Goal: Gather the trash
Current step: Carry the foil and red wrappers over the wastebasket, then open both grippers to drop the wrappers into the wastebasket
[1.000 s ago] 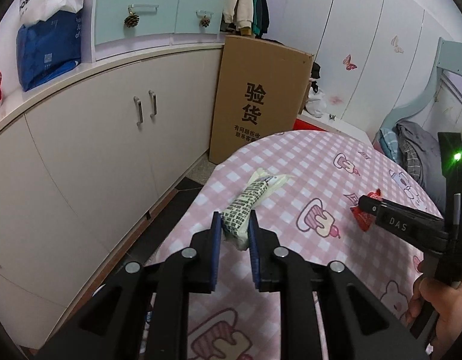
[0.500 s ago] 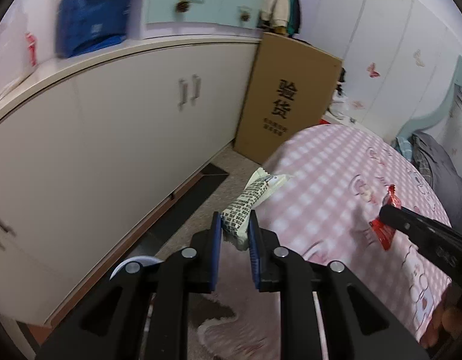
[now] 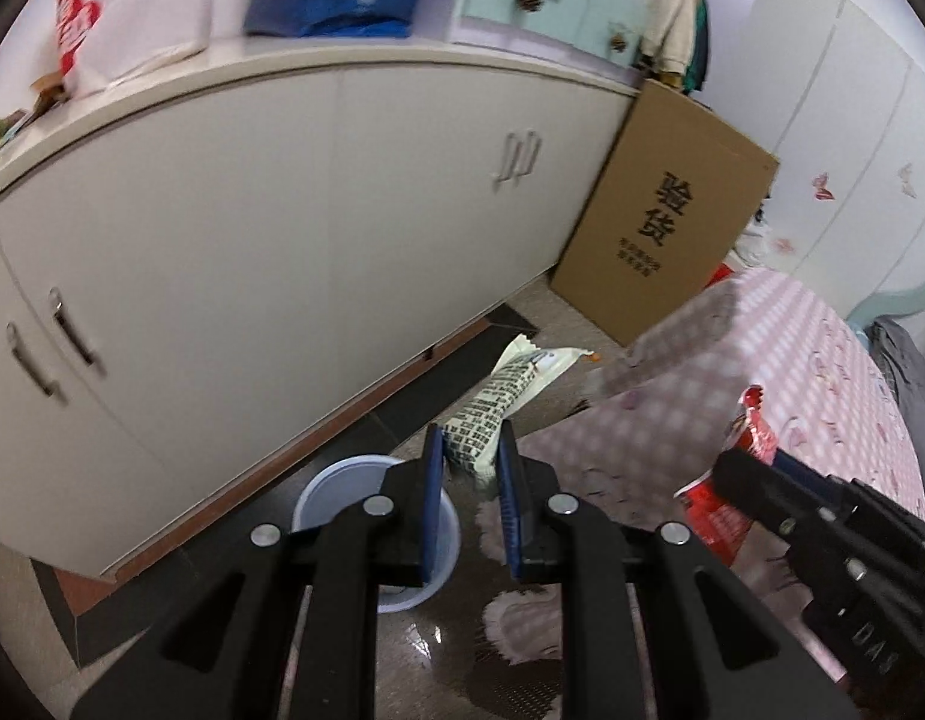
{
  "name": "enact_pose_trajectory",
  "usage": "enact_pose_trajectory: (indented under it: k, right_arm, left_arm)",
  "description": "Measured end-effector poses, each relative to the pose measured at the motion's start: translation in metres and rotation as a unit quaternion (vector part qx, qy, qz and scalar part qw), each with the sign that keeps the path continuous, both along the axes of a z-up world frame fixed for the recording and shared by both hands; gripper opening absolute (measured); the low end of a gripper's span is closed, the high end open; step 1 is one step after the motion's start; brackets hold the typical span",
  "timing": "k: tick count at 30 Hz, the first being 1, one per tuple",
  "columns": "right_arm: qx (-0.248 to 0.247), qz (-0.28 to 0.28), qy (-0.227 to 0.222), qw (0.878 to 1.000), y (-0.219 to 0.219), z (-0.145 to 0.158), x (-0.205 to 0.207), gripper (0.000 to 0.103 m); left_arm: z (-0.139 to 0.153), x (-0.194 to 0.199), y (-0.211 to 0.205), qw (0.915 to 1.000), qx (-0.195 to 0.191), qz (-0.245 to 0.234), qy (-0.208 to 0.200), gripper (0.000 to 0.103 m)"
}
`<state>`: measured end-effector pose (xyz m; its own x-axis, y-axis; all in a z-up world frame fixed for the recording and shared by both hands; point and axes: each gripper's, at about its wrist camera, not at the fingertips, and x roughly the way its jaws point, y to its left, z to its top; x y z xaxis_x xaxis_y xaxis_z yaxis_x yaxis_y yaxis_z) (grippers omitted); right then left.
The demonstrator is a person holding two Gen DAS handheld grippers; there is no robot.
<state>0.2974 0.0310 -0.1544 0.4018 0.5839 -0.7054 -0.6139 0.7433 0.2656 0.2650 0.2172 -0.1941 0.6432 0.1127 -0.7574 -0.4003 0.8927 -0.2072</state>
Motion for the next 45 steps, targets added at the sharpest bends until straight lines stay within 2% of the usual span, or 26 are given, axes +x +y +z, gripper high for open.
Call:
enact_pose_trajectory:
  k: [5, 8, 10, 11, 13, 22, 38, 40, 41, 42, 45]
  right_arm:
    - [-0.01, 0.008, -0.01, 1.0, 0.029, -0.014, -0.009, 0.02]
    - [-0.012, 0.008, -0.005, 1.0, 0.04, -0.025, -0.008, 0.02]
    - [-0.015, 0.007, -0.001, 1.0, 0.045, -0.033, -0.006, 0.02]
    - [-0.016, 0.007, 0.002, 1.0, 0.045, -0.036, -0.005, 0.02]
    - [-0.018, 0.008, 0.008, 1.0, 0.048, -0.042, -0.004, 0.02]
    - [-0.024, 0.017, 0.02, 0.999, 0.057, -0.053, -0.004, 0.02]
    - [-0.004, 0.021, 0.018, 1.0, 0.075, -0.049, -0.007, 0.022]
    - [0.01, 0.02, 0.024, 0.999, 0.077, -0.051, -0.004, 0.028]
    - [0.013, 0.017, 0.025, 0.999, 0.077, -0.051, -0.003, 0.036]
    - [0.014, 0.016, 0.023, 1.0, 0.076, -0.051, -0.003, 0.049]
    - [0.015, 0.011, 0.014, 1.0, 0.075, -0.049, -0.006, 0.05]
  left_arm:
    - [-0.016, -0.001, 0.027, 0.9996, -0.007, 0.02, 0.017, 0.017]
    - [-0.024, 0.001, 0.038, 0.9992, -0.017, 0.03, 0.021, 0.027]
    - [-0.03, 0.003, 0.044, 0.9987, -0.021, 0.038, 0.027, 0.061]
    - [-0.032, 0.002, 0.043, 0.9986, -0.018, 0.041, 0.027, 0.064]
    - [-0.037, 0.002, 0.045, 0.9985, -0.009, 0.043, 0.034, 0.065]
    - [-0.053, -0.003, 0.054, 0.9975, -0.016, 0.045, 0.052, 0.066]
    - [-0.043, -0.017, 0.065, 0.9964, -0.009, 0.073, 0.042, 0.069]
    - [-0.043, -0.018, 0.069, 0.9959, -0.009, 0.08, 0.042, 0.069]
    - [-0.043, -0.019, 0.07, 0.9957, -0.008, 0.082, 0.043, 0.07]
    - [-0.042, -0.019, 0.071, 0.9956, -0.007, 0.083, 0.043, 0.07]
    - [-0.04, -0.02, 0.071, 0.9956, -0.003, 0.082, 0.044, 0.07]
